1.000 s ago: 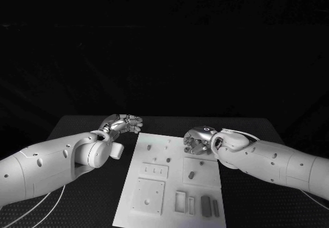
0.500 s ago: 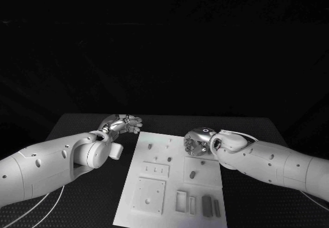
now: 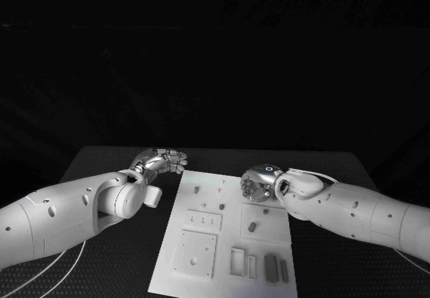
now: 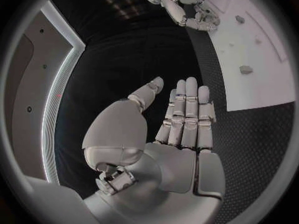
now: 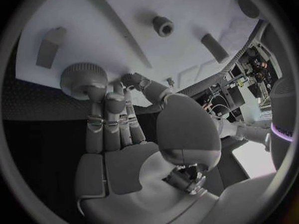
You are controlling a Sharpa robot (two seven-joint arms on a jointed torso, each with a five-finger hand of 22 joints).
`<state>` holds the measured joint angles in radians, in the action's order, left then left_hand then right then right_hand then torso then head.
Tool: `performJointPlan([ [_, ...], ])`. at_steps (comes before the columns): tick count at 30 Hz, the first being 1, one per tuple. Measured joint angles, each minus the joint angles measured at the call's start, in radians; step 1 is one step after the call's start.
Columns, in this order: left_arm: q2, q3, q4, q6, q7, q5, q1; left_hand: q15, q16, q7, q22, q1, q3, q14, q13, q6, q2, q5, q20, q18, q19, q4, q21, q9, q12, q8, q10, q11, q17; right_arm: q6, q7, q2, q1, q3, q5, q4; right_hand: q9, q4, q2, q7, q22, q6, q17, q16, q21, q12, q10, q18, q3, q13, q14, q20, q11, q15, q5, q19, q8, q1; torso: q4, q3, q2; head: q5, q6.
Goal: Assemble the parts on the task board
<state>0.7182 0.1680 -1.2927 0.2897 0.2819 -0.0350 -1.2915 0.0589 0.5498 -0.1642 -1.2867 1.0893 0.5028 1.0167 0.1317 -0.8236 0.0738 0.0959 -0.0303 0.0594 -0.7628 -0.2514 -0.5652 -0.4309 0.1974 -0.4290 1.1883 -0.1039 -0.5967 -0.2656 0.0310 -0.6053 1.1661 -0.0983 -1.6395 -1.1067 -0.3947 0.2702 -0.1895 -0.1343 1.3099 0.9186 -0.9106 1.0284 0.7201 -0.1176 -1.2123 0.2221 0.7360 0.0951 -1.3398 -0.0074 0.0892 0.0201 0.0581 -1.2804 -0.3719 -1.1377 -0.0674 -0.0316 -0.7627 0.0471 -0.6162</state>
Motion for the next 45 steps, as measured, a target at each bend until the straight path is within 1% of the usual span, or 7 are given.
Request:
performJointPlan([
  [5,-0.001,0.000,0.001,-0.002,0.000,0.000,0.000,0.000,0.000,0.000,0.000,0.000,0.000,0.000,0.000,0.000,0.000,0.000,0.000,-0.001,0.000,0.000,0.000,0.000,-0.004,0.000,0.000,0.000,0.000,0.000,-0.004,0.000,-0.001,-0.001,-0.009,-0.013,-0.009,-0.008,0.004,0.006,0.000,0.024,0.005,0.006,0.012,-0.014,-0.029,-0.006,0.014,0.020,0.005,0.000,-0.017,0.009,-0.004,0.000,-0.011,-0.004,0.0002,-0.0001,-0.001,0.000,0.000],
  [12,0.000,0.000,0.001,-0.004,-0.001,0.000,0.000,0.000,0.000,0.000,0.000,0.000,0.000,0.000,0.000,0.000,0.000,0.000,0.000,-0.001,0.000,0.000,0.000,0.000,-0.004,0.000,0.000,0.000,-0.001,-0.005,-0.012,0.005,-0.002,-0.001,-0.027,-0.013,-0.019,0.000,0.009,0.014,0.000,0.052,0.005,0.023,0.031,-0.026,-0.057,-0.006,0.022,0.032,0.006,0.000,-0.025,0.023,-0.004,0.000,-0.026,0.002,0.0001,0.0002,-0.003,0.003,0.001],
  [18,0.000,0.000,0.002,-0.006,-0.002,0.000,0.000,0.000,0.000,0.000,0.000,0.000,0.000,0.000,0.000,0.000,0.000,0.000,0.000,-0.001,0.000,0.000,0.000,-0.001,-0.005,0.000,0.000,0.000,-0.001,-0.019,-0.020,0.007,-0.005,-0.001,-0.045,-0.013,-0.031,0.003,0.009,0.021,0.000,0.078,0.008,0.023,0.046,-0.045,-0.086,-0.006,0.024,0.051,0.006,0.000,-0.046,0.034,-0.004,0.000,-0.040,0.002,0.0001,-0.0001,-0.005,0.003,0.000],
  [28,-0.001,0.000,0.005,-0.007,-0.003,0.000,0.000,0.000,0.000,0.000,0.000,0.000,0.002,0.000,0.000,0.000,0.000,0.000,0.000,-0.006,0.000,-0.002,0.000,-0.001,-0.005,0.004,0.000,0.000,-0.001,-0.063,-0.052,0.004,-0.012,-0.005,-0.059,-0.030,-0.041,0.000,0.010,0.029,0.000,0.099,0.012,0.031,0.058,-0.057,-0.092,-0.006,0.044,0.079,0.004,-0.003,-0.050,0.039,-0.005,0.004,-0.049,0.007,0.0001,-0.0005,-0.008,0.005,0.005],
  [33,-0.002,0.000,0.010,-0.008,-0.004,0.000,0.000,0.000,0.000,0.000,0.000,0.000,0.003,0.000,0.000,0.000,0.000,0.000,0.000,-0.006,0.000,-0.003,0.000,-0.001,-0.005,0.004,0.000,0.000,0.000,-0.092,-0.088,-0.006,-0.017,-0.006,-0.067,-0.061,-0.049,0.001,0.018,0.033,0.000,0.103,0.013,0.036,0.065,-0.056,-0.093,-0.006,0.052,0.094,0.004,-0.004,-0.050,0.039,-0.009,0.004,-0.049,0.004,0.0001,-0.0007,-0.008,0.006,0.009],
  [38,-0.004,0.000,0.015,-0.008,-0.004,0.000,0.000,0.000,0.000,0.000,0.000,0.000,0.003,0.000,-0.001,0.000,0.000,0.000,0.000,-0.006,0.000,-0.003,0.000,-0.001,-0.005,0.004,0.000,0.000,0.000,-0.129,-0.139,-0.002,-0.016,0.011,-0.080,-0.068,-0.055,0.005,0.019,0.034,0.000,0.111,0.015,0.036,0.070,-0.064,-0.093,-0.006,0.056,0.104,0.000,-0.006,-0.050,0.043,-0.012,0.002,-0.054,0.003,0.0000,-0.0012,-0.008,0.007,0.017],
  [45,-0.007,0.000,0.015,-0.007,-0.004,0.001,0.000,0.000,0.000,0.000,0.000,0.000,0.003,0.000,-0.001,0.000,0.000,0.000,0.000,-0.006,0.000,-0.003,0.000,-0.001,-0.005,0.004,0.000,0.000,-0.001,-0.187,-0.185,0.025,-0.013,0.019,-0.093,-0.060,-0.056,0.006,0.019,0.038,0.000,0.115,0.018,0.036,0.076,-0.064,-0.095,-0.008,0.069,0.111,0.000,-0.013,-0.052,0.043,-0.013,0.005,-0.054,0.003,-0.0005,-0.0012,-0.010,0.009,0.024],
])
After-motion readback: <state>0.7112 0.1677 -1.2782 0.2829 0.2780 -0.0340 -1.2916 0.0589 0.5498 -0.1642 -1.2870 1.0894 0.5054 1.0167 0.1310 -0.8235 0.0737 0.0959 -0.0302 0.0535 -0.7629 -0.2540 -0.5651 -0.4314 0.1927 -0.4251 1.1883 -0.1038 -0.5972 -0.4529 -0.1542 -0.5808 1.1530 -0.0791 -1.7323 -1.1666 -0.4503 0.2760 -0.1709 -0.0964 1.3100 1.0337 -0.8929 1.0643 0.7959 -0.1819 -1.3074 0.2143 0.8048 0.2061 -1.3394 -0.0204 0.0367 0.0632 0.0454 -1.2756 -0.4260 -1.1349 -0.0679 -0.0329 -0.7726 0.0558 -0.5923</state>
